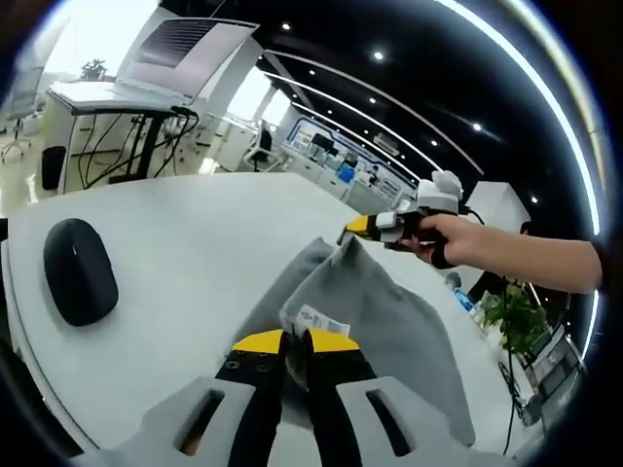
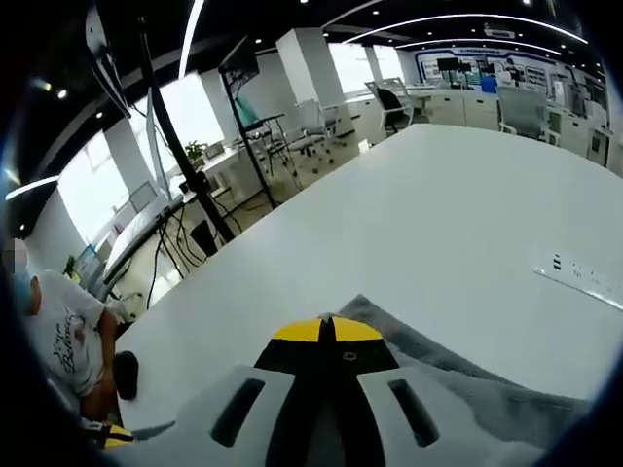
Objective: Fold the towel on the table until its edges align and the towel forms a compact rectangular stack.
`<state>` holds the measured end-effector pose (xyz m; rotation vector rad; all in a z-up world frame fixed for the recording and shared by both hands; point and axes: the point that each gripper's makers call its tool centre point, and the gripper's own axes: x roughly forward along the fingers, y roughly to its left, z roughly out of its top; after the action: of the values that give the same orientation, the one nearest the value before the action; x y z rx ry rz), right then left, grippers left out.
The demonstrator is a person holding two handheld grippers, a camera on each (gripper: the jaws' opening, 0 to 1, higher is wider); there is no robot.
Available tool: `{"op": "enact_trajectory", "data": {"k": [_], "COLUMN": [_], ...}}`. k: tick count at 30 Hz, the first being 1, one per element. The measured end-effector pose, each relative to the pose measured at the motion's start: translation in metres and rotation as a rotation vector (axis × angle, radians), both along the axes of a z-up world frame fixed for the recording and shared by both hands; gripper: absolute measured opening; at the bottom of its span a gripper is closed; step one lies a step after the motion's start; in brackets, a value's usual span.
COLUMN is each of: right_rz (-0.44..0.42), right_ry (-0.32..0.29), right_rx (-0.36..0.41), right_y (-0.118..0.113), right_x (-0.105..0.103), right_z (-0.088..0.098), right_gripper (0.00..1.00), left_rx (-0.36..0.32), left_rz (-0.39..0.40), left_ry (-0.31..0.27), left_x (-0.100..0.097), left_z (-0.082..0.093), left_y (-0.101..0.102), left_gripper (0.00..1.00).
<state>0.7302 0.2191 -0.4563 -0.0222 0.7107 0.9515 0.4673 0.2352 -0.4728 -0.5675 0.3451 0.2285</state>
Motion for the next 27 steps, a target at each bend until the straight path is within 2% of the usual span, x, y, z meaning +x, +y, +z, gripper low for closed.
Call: {"op": "enact_trajectory", "data": {"k": [5,13,17,22,27], "right_rz": [0.043,0.12,0.161,0.176,0.179], "right_ry": [0.011,-0.028,-0.07,-0.107,-0.11], "right_rx": [0.003,-0.014,-0.02,-0.02,-0.049], "right_y": [0.007,0.009,0.011,0.006,0.002], "right_x": [-0.007,-0.013,-0.006,-0.009,0.003], "right_z": [-0.008,-0.01,-0.012,-0.002,-0.013], "right_gripper": [0.0,0.01,0.03,0.02,0.05], "left_rx": [-0.007,-0.015,-0.013,-0.013,-0.014], "left_rz": [0.01,0.014,0.015,0.013,0.012], "left_ry": [0.034,0.068,0.084,0.093,0.094], "left_x": [-0.001,-0.004,-0.003,-0.003,-0.003], "left_z": [-0.011,-0.025,-0.027,-0.031,-0.032], "left_y": [0.001,0.003,0.004,0.005,0.006], "left_gripper": [0.08,0.08,0.08,0.08,0.08]}}
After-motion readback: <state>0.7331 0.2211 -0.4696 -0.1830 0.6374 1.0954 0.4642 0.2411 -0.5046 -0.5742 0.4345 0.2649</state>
